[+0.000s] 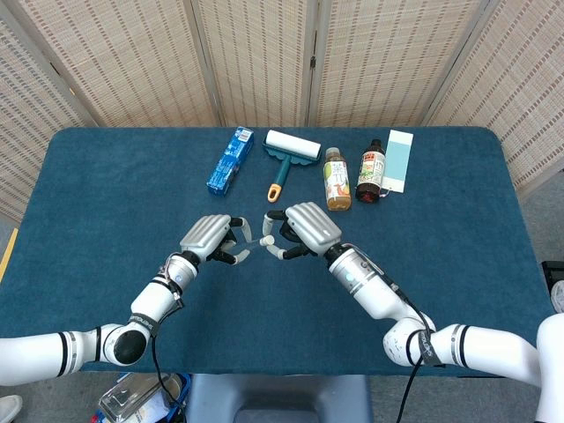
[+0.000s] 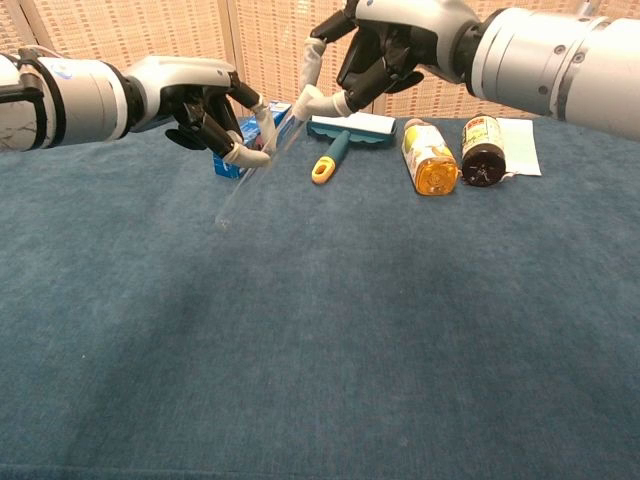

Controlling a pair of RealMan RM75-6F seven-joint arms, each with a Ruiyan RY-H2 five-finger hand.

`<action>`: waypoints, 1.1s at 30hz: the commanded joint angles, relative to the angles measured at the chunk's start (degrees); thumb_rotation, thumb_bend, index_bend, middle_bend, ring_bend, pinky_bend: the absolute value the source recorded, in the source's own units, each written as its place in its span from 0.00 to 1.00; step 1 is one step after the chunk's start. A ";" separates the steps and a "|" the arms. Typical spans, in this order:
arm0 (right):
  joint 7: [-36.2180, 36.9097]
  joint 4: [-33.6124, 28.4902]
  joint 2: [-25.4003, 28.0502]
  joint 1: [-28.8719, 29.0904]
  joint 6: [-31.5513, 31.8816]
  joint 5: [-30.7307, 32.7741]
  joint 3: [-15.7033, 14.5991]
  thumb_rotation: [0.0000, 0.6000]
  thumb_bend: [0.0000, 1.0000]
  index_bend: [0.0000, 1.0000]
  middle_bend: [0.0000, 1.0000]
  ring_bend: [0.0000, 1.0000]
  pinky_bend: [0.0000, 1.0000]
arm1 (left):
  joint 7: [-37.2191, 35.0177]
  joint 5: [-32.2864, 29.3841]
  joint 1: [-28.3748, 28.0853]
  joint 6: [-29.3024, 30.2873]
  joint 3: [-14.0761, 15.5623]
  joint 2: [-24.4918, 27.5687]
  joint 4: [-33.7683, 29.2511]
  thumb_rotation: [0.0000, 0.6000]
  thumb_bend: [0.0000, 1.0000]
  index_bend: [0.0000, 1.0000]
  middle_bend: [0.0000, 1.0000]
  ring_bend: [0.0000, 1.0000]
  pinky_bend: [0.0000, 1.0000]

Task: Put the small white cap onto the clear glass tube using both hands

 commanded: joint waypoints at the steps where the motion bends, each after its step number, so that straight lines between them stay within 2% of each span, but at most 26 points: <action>1: -0.12 0.07 -0.05 -0.02 0.05 0.06 -0.04 1.00 0.48 0.70 1.00 1.00 1.00 | -0.08 -0.02 0.00 -0.05 0.06 -0.05 0.11 1.00 0.35 0.63 1.00 1.00 1.00; 4: -0.11 0.23 -0.20 -0.05 0.16 0.13 -0.05 1.00 0.41 0.68 1.00 1.00 1.00 | -0.02 0.12 -0.03 -0.05 0.24 -0.16 0.38 1.00 0.35 0.63 1.00 1.00 1.00; 11: -0.07 0.60 -0.49 0.04 0.07 0.33 0.02 1.00 0.20 0.52 1.00 1.00 1.00 | 0.02 0.20 -0.10 0.05 0.32 -0.23 0.69 1.00 0.35 0.63 1.00 1.00 1.00; 15: 0.07 0.86 -0.71 0.14 -0.02 0.35 0.07 1.00 0.12 0.46 1.00 1.00 1.00 | 0.07 0.14 -0.14 0.17 0.34 -0.31 0.90 1.00 0.35 0.63 1.00 1.00 1.00; 25: 1.24 0.72 -0.26 -0.31 0.54 -0.69 0.29 1.00 0.10 0.35 1.00 1.00 1.00 | 0.62 0.48 0.07 0.09 1.18 -0.11 2.01 1.00 0.35 0.63 1.00 1.00 1.00; 33: 1.34 -2.94 4.86 -2.92 2.63 -2.75 -0.16 1.00 0.10 0.34 1.00 1.00 1.00 | 3.35 2.03 0.56 1.54 3.21 -0.29 3.70 1.00 0.35 0.63 1.00 1.00 1.00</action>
